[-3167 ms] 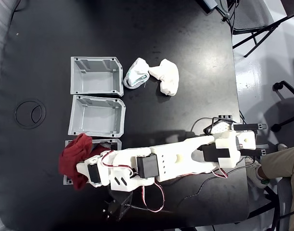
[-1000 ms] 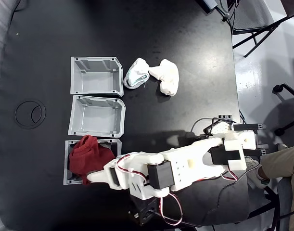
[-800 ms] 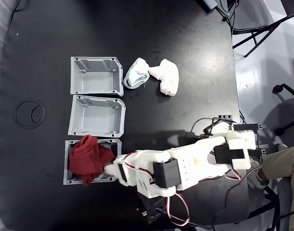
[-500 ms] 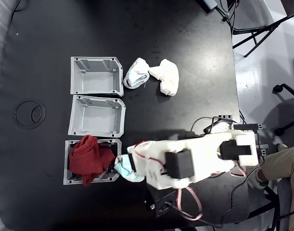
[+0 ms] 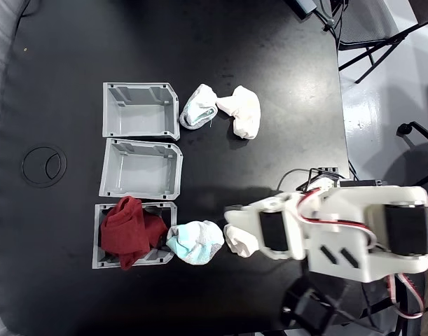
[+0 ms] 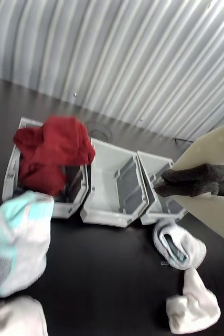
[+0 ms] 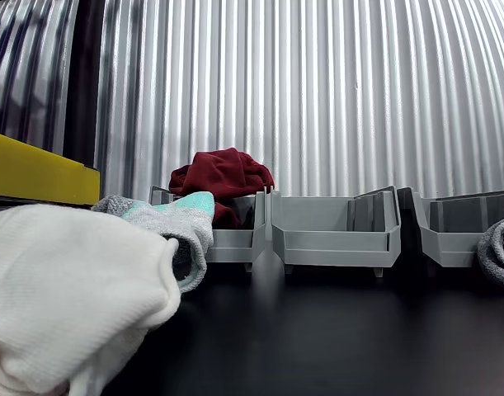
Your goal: Put the sock in the container
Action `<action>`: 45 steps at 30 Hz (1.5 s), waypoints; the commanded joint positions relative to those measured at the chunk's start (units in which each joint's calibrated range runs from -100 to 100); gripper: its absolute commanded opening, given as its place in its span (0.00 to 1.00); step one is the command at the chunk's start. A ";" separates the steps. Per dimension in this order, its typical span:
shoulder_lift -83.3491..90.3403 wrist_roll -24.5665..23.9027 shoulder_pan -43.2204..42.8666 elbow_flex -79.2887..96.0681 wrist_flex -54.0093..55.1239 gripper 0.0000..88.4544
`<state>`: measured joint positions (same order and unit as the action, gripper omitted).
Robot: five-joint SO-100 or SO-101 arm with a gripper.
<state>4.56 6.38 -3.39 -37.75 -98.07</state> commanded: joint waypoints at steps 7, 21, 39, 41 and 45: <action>22.83 -0.28 -0.04 29.45 -0.14 0.01; 58.05 0.23 -0.04 78.60 30.17 0.01; 93.10 0.29 1.14 124.58 47.85 0.02; 94.77 0.29 2.64 127.11 47.85 0.02; 94.85 0.35 6.97 130.17 47.94 0.02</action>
<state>98.83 6.48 0.95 91.44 -51.47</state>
